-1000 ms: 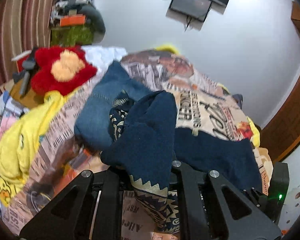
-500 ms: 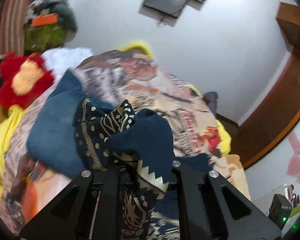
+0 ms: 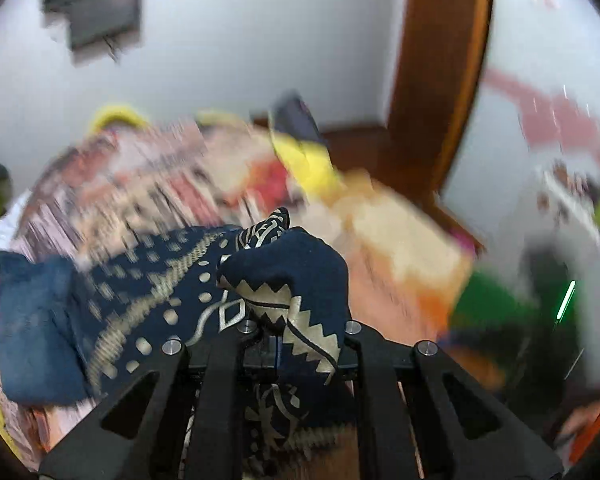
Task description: Fold large clothes
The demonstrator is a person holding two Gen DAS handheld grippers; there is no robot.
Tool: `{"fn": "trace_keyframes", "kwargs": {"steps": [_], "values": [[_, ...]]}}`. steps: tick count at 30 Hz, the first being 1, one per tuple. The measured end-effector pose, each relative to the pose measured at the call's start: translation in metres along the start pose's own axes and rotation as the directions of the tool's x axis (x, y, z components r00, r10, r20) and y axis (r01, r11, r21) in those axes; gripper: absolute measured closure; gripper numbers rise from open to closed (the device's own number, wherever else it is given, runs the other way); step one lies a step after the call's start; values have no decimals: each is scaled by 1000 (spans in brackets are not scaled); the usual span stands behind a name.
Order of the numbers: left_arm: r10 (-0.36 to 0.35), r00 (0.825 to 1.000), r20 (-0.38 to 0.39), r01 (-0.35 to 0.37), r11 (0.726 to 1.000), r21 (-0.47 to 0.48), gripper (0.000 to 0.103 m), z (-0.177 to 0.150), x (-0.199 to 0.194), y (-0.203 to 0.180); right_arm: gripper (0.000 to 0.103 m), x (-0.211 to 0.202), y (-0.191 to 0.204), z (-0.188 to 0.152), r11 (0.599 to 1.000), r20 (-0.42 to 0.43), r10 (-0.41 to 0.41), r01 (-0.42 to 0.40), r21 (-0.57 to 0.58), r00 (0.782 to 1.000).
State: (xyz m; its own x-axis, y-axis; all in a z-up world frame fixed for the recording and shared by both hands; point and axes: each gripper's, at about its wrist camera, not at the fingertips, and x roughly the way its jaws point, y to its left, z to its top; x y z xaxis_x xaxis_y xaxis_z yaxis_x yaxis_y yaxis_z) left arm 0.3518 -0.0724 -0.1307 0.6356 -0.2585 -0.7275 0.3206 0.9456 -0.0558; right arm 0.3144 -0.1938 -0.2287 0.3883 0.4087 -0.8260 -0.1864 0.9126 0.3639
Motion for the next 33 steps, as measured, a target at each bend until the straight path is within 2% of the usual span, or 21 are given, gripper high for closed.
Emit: {"fn": "trace_keyframes", "kwargs": {"steps": [4, 7, 8, 10, 13, 14, 15, 17, 20, 24, 27, 28, 31, 33], "values": [[-50, 987, -151, 50, 999, -4, 93, -43, 23, 5, 5, -13, -19, -2, 999, 22, -11, 10, 41, 1000], [-74, 974, -213, 77, 997, 3, 93, -64, 27, 12, 5, -18, -28, -6, 999, 22, -28, 27, 45, 999], [-76, 974, -214, 81, 997, 13, 93, -67, 24, 12, 5, -19, -28, -7, 998, 22, -33, 32, 46, 999], [-75, 973, -217, 85, 996, 36, 86, -67, 16, 11, 5, -22, -28, -8, 998, 21, -35, 34, 45, 999], [-95, 974, -207, 105, 994, 40, 61, -71, 4, 7, 5, -27, -24, -9, 999, 33, -31, 30, 33, 999], [-87, 974, -207, 99, 994, 51, 48, -71, 1, 4, 5, -29, -22, -7, 999, 42, -28, 27, 26, 999], [-70, 977, -202, 85, 994, 68, 44, -73, -3, 0, 5, -32, -19, -5, 999, 51, -28, 27, 18, 998], [-15, 984, -175, 31, 995, 91, 44, -73, -13, -1, 5, -36, -12, -1, 1000, 67, -22, 21, 6, 998], [2, 991, -131, 7, 998, 68, 43, -71, -37, 10, 5, -42, 0, 6, 1000, 82, 1, 0, -18, 997], [51, 998, -22, -51, 998, -22, 30, -60, -79, 46, 5, -44, 31, 19, 996, 104, 41, -32, -83, 994], [88, 996, 34, -84, 991, -107, 20, -52, -100, 81, 5, -39, 57, 27, 990, 105, 81, -67, -128, 991], [112, 993, 44, -106, 986, -130, 20, -51, -102, 94, 5, -36, 63, 28, 988, 103, 92, -77, -136, 990], [153, 988, -4, -152, 976, -158, 20, -48, -86, 122, 5, -18, 87, 33, 981, 81, 121, -106, -165, 989], [136, 989, -62, -146, 972, -187, 20, -55, -67, 137, 5, 0, 100, 33, 976, 46, 134, -124, -179, 990]]}}
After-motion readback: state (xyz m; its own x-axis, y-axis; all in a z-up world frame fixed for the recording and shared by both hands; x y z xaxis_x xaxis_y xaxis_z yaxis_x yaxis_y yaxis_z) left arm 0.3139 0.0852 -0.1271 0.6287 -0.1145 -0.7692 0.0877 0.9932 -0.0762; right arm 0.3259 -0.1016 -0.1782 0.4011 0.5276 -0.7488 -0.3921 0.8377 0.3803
